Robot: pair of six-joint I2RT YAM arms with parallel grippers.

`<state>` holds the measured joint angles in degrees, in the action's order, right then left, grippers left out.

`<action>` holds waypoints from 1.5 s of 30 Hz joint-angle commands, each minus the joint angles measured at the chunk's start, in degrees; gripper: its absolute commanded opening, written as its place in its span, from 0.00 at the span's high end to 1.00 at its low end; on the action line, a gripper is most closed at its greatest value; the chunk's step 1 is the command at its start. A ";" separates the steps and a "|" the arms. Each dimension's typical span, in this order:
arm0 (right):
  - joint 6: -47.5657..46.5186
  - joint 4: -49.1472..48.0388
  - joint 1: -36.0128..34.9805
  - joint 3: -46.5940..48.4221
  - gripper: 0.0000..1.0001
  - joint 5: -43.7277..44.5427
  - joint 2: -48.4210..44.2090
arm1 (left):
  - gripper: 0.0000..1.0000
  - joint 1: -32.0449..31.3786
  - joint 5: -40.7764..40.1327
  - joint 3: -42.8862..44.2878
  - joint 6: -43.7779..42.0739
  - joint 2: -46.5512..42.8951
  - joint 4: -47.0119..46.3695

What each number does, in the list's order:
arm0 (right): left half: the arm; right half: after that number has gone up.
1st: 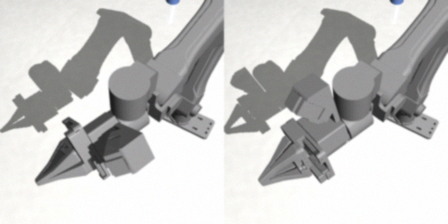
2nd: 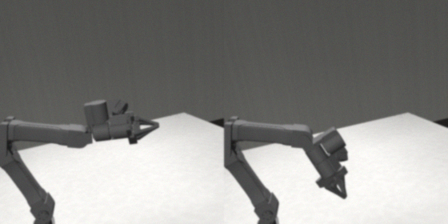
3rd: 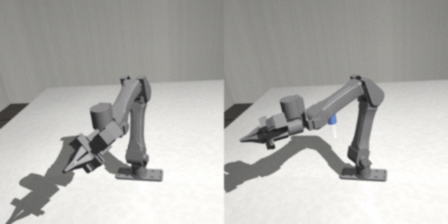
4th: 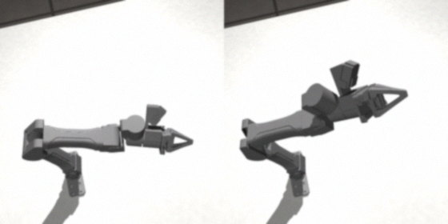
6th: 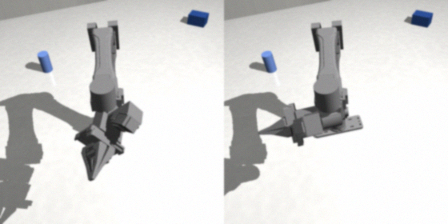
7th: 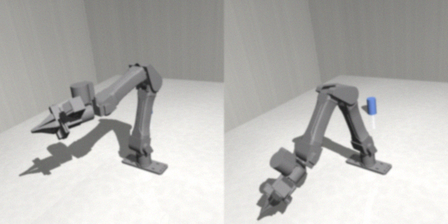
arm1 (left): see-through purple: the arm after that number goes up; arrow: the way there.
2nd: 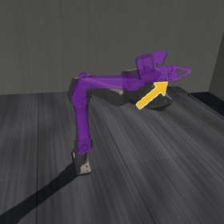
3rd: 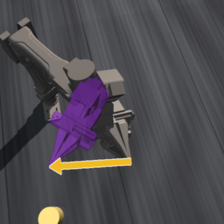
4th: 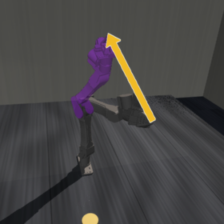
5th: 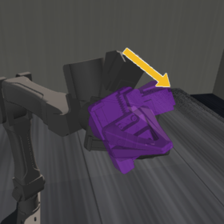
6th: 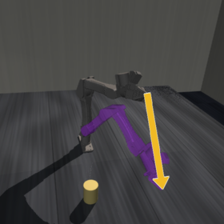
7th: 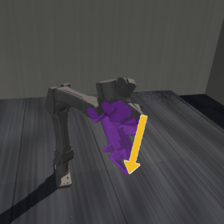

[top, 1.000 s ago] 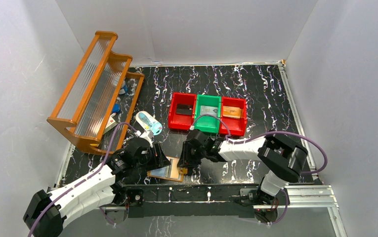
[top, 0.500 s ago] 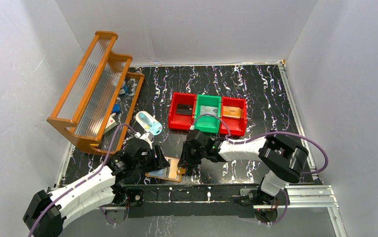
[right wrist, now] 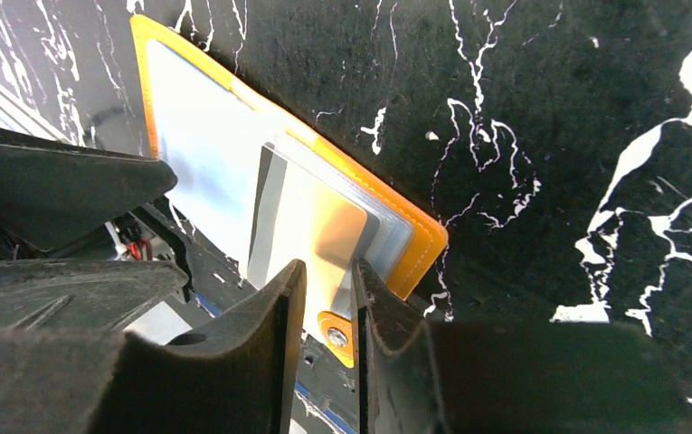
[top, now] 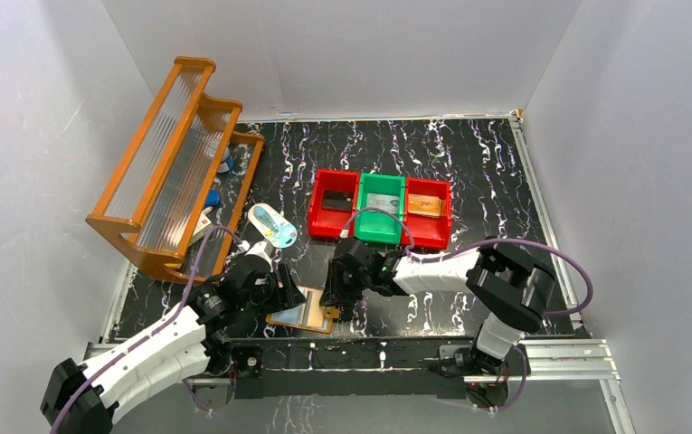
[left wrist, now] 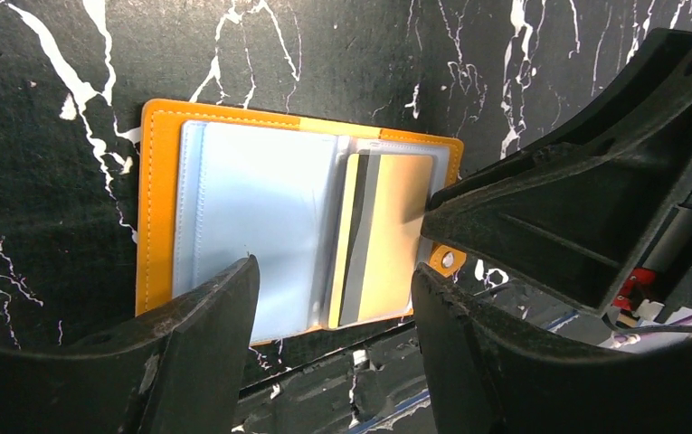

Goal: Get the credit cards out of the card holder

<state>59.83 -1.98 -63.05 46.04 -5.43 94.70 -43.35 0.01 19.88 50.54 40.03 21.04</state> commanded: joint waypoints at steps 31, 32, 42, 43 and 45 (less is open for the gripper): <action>5.60 -13.24 0.64 -8.46 0.73 -3.40 7.69 | 0.72 -0.23 12.12 -13.22 10.54 -4.07 -15.86; 5.64 -13.50 0.64 -8.59 0.74 -3.48 7.71 | 0.75 -0.17 12.16 -13.40 10.73 -4.69 -16.20; 5.89 -15.29 0.81 -9.10 0.74 -4.55 8.64 | 0.96 -0.12 16.26 -14.59 11.97 -7.19 -25.05; 5.95 -15.52 0.90 -9.12 0.74 -4.69 8.78 | 0.96 -0.14 16.63 -14.60 11.90 -7.38 -25.68; 5.99 -15.63 0.99 -9.33 0.74 -4.85 8.92 | 0.96 -0.15 17.38 -14.52 11.79 -8.12 -26.76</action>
<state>66.89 -21.67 -60.31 38.79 -12.29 98.37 -42.48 7.60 5.65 59.86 33.15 6.44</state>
